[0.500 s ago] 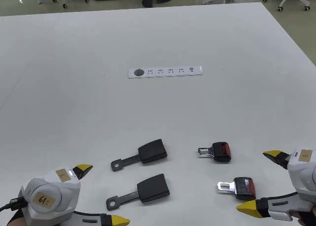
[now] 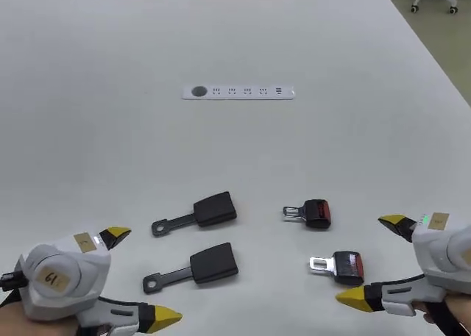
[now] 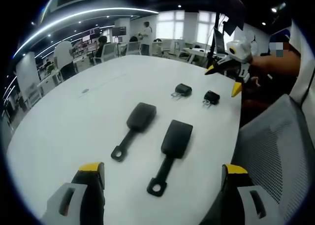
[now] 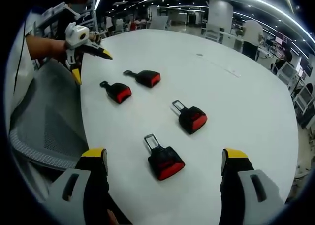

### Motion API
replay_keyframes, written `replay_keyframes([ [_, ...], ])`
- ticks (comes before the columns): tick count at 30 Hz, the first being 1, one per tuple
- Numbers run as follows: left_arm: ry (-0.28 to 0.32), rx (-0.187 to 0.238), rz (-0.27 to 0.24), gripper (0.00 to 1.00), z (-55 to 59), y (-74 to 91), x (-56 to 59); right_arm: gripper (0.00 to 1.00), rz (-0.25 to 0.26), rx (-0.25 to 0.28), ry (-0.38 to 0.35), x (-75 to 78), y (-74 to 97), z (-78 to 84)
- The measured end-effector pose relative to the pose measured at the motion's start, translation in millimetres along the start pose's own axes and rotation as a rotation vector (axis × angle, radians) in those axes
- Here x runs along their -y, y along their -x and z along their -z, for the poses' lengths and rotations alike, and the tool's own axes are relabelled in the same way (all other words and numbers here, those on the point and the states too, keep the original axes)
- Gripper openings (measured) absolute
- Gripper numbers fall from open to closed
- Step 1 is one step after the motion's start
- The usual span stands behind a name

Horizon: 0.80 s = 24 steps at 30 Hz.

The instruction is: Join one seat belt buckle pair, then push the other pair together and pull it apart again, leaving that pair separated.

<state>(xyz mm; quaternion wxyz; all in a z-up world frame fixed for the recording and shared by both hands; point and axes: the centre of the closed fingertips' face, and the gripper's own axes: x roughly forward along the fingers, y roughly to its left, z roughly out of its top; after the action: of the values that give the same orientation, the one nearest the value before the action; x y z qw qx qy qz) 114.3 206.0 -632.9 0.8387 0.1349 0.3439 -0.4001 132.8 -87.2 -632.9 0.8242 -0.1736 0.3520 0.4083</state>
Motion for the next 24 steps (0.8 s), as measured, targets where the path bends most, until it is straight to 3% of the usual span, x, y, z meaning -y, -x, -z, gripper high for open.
replay_keyframes([
  [7, -0.015, -0.003, 0.01, 0.99, 1.6, 0.2, 6.2, 0.98, 0.0, -0.004, 0.012, -2.5, -0.1, -0.6],
  [24, -0.014, -0.02, 0.012, 0.99, 1.3, -0.1, 5.6, 0.94, -0.003, -0.001, 0.028, -5.4, 1.8, -3.2],
])
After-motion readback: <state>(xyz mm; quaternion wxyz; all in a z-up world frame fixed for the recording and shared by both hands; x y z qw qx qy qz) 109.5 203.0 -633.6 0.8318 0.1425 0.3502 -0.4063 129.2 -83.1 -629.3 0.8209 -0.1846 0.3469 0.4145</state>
